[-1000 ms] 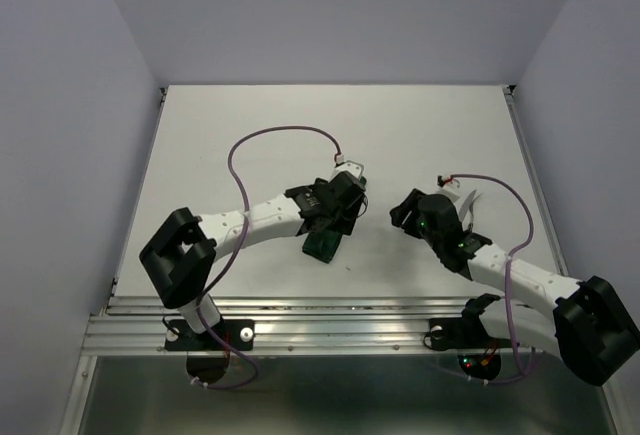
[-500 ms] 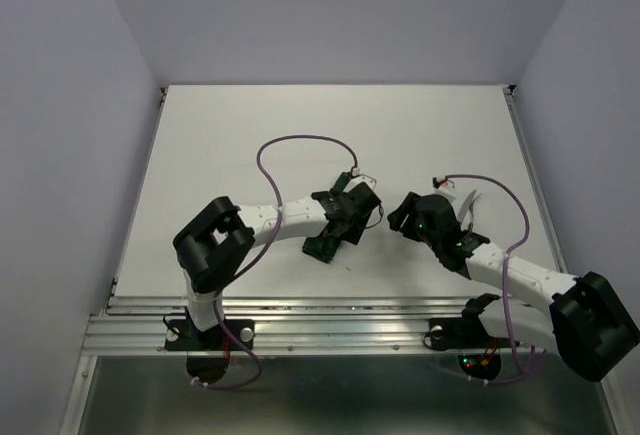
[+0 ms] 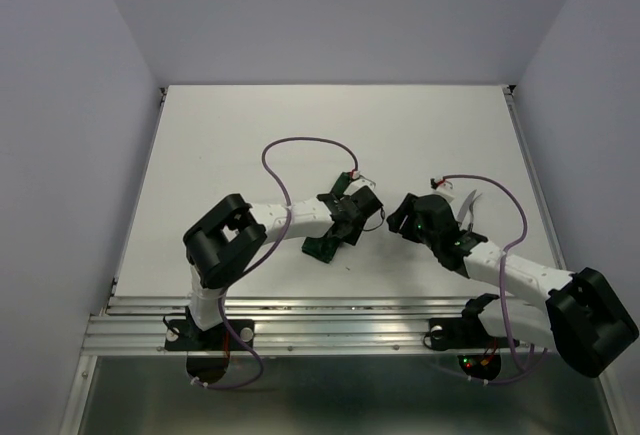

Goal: Fold the napkin into a case and place the utensils inside
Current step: Pick up the smaller rectangle-folded napkin from the center of the board, then turn over the smaller rectangle-folded napkin at the center of the board.

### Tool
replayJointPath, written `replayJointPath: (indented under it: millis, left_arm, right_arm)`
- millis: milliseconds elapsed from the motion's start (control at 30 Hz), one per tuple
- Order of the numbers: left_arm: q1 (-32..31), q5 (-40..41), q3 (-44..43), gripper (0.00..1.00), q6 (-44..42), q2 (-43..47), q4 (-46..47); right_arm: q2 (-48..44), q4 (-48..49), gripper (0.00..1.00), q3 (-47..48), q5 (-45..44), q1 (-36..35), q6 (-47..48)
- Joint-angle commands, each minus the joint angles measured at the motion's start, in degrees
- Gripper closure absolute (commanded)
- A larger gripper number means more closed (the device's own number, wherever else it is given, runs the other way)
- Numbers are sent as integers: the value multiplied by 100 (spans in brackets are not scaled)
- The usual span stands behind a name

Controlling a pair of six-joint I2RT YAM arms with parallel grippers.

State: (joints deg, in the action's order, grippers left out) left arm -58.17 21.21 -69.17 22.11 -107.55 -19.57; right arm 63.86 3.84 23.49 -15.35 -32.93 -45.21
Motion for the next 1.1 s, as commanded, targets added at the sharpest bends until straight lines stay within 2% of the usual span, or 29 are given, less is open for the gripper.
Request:
replayJointPath:
  millis: [0, 67, 167, 233, 367, 433, 533, 600, 700, 767, 933, 1067]
  left_arm:
    - [-45, 182, -123, 36, 57, -117, 15]
    - [-45, 120, -132, 48, 48, -126, 41]
    - [-45, 59, -123, 59, 30, -135, 59]
    - [-45, 59, -132, 63, 22, -161, 59]
    - [-45, 41, -150, 65, 4, -205, 50]
    - [-45, 50, -167, 69, -22, -232, 50]
    - [-45, 23, -211, 82, -75, -284, 50]
    - [-28, -3, -264, 99, -154, -319, 41]
    - [51, -432, -290, 100, -259, -241, 155]
    - [113, -1064, -264, 100, -426, -48, 400]
    - [420, -2705, -229, 100, -655, 269, 779]
    - [640, -3622, -334, 100, -743, 296, 1016]
  right_arm:
    - [39, 109, 39, 147, 50, 41, 39]
    - [39, 126, 39, 147, 59, 41, 39]
    - [48, 117, 39, 139, 41, 41, 39]
    - [39, 117, 39, 148, 59, 41, 39]
    - [48, 117, 39, 148, 59, 41, 39]
    - [74, 126, 39, 165, 68, 41, 47]
    - [171, 117, 40, 191, 85, 41, 65]
    - [198, 117, 39, 209, 76, 41, 91]
    - [198, 109, 39, 244, -2, 41, 161]
    - [171, 91, 39, 305, 15, 93, 258]
    - [66, 47, 41, 420, 339, 611, 469]
    - [-4, -67, 41, 578, 778, 1060, 654]
